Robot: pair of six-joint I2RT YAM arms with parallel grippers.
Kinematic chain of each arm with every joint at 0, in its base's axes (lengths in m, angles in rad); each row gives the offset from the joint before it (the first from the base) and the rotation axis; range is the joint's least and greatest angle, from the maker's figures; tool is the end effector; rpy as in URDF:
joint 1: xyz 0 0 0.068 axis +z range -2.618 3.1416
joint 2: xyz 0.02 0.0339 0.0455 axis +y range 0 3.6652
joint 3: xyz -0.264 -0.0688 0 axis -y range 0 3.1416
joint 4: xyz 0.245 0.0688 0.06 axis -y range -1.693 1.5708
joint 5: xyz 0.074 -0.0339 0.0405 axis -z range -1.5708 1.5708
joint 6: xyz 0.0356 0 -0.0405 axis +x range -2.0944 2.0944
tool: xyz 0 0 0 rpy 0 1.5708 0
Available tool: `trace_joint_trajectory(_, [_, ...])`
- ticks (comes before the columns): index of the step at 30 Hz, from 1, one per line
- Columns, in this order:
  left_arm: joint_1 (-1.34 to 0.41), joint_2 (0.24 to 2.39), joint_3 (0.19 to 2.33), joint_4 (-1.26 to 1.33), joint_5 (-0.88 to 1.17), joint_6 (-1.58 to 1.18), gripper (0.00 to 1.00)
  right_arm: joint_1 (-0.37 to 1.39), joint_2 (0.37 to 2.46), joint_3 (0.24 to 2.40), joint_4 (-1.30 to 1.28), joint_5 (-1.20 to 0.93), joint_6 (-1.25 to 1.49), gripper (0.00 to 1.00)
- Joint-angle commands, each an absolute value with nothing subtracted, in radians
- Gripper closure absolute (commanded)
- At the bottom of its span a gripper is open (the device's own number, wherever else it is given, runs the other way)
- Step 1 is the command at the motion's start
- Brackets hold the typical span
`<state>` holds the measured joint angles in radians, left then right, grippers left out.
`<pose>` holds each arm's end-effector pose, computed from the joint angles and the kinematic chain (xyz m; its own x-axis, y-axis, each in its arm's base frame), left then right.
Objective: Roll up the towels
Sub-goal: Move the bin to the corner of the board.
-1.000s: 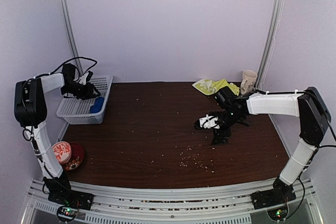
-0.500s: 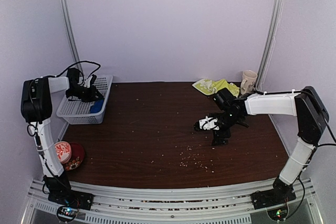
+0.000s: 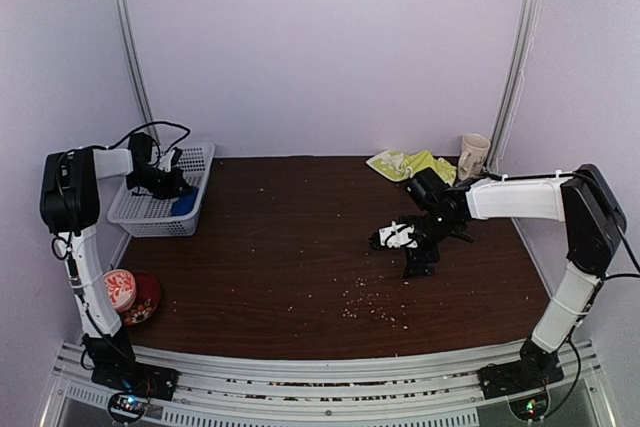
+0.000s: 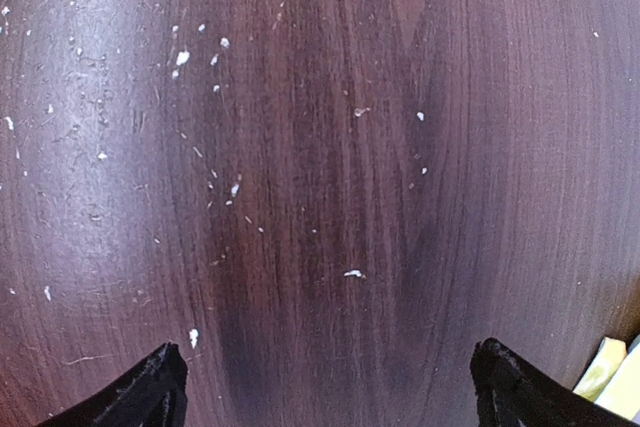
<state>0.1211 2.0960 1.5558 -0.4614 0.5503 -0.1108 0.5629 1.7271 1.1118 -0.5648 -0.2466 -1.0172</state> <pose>0.4485 0.0358 0.1795 -0.8506 -0.1985 -0.4869 0.0833 0.8635 -0.4974 0.2805 0.1873 0.1815 0.0960 -0.9149 -0.3922 -0.9786 -0.0146 -0.2053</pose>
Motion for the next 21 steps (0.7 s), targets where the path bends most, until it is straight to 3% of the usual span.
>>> trace_joint_trajectory(1, [0.119,2.101,1.530,-0.430,0.489,-0.102,1.00,0.564,1.733,1.126,-0.574,-0.242,-1.014,0.00])
trace_joint_trajectory(11, [0.119,2.112,1.523,-0.430,0.497,-0.093,1.00,0.563,1.730,1.126,-0.574,-0.238,-1.014,0.00])
trace_joint_trajectory(13, [0.120,2.102,1.531,-0.430,0.502,-0.095,0.94,0.563,1.730,1.126,-0.574,-0.236,-1.013,0.00])
trace_joint_trajectory(15, [0.119,2.082,1.541,-0.430,0.507,-0.100,0.80,0.563,1.730,1.126,-0.574,-0.235,-1.013,0.00])
trace_joint_trajectory(19, [0.119,2.028,1.572,-0.431,0.515,-0.108,0.62,0.563,1.726,1.125,-0.572,-0.230,-1.013,0.00])
trace_joint_trajectory(21, [0.120,1.998,1.584,-0.430,0.526,-0.115,0.57,0.563,1.722,1.124,-0.570,-0.229,-1.012,0.00])
